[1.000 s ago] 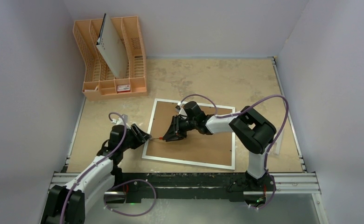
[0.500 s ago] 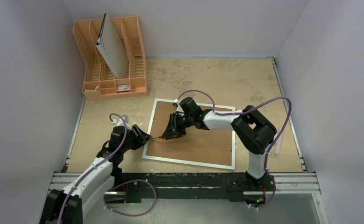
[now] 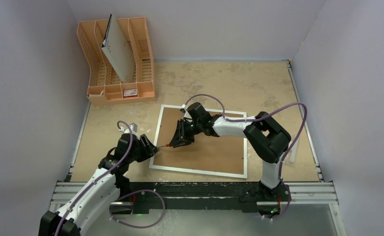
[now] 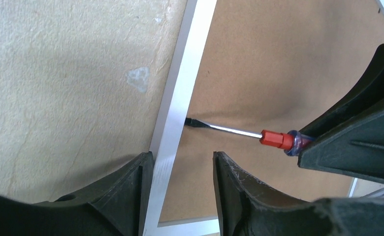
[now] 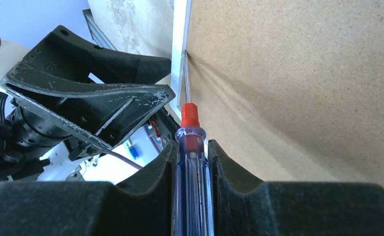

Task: Take the photo out of the frame
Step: Release the photo frame item from the photo frame.

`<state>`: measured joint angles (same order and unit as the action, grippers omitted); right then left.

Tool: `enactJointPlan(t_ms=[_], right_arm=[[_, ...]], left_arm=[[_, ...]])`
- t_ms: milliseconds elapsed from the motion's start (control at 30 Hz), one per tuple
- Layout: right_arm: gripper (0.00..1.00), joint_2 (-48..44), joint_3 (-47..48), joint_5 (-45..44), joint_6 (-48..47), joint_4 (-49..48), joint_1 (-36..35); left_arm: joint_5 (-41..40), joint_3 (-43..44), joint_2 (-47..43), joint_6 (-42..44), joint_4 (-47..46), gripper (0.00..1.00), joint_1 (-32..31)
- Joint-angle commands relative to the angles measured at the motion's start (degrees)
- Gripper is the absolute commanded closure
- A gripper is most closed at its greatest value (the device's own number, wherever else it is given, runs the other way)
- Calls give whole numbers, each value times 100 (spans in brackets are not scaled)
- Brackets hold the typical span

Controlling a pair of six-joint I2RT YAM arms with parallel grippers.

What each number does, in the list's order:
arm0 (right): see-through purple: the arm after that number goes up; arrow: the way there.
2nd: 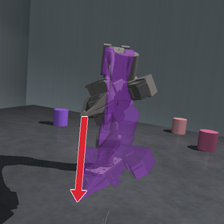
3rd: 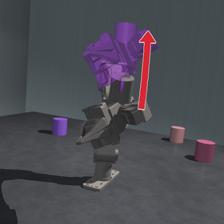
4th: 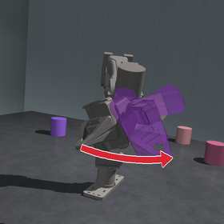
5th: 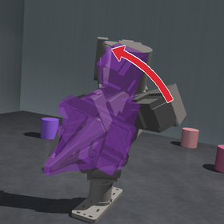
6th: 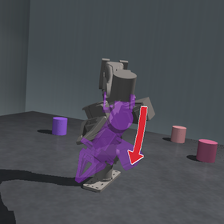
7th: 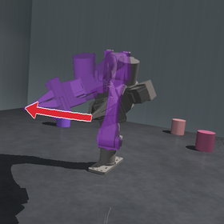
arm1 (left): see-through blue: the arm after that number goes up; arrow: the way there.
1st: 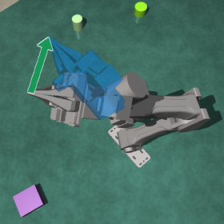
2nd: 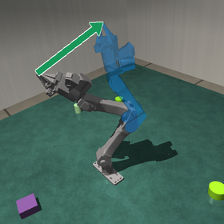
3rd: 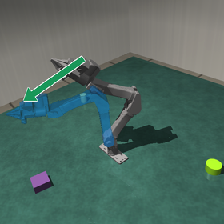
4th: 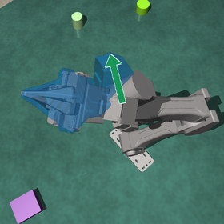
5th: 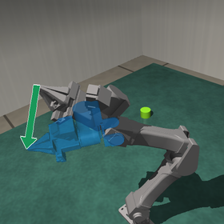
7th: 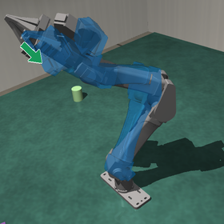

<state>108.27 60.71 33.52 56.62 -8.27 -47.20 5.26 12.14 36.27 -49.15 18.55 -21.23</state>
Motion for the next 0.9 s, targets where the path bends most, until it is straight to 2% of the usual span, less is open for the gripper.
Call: enactJointPlan(t_ms=[0,367,567,667,867], right_arm=[[100,177,191,-856,-262,484,-105],[100,193,597,-1016,-473,818,-105],[100,274,865,-1018,-488,995,-139],[100,312,1022,-1113,-530,1167,-202],[100,333,1396,-1531,-683,1580,-430]], left_arm=[[374,271,-183,-394,611,52,-251],[-166,376,631,-252,813,62,-593],[-215,328,938,-141,640,74,-780],[-219,308,976,-121,590,87,-831],[-221,263,931,-88,521,95,-856]])
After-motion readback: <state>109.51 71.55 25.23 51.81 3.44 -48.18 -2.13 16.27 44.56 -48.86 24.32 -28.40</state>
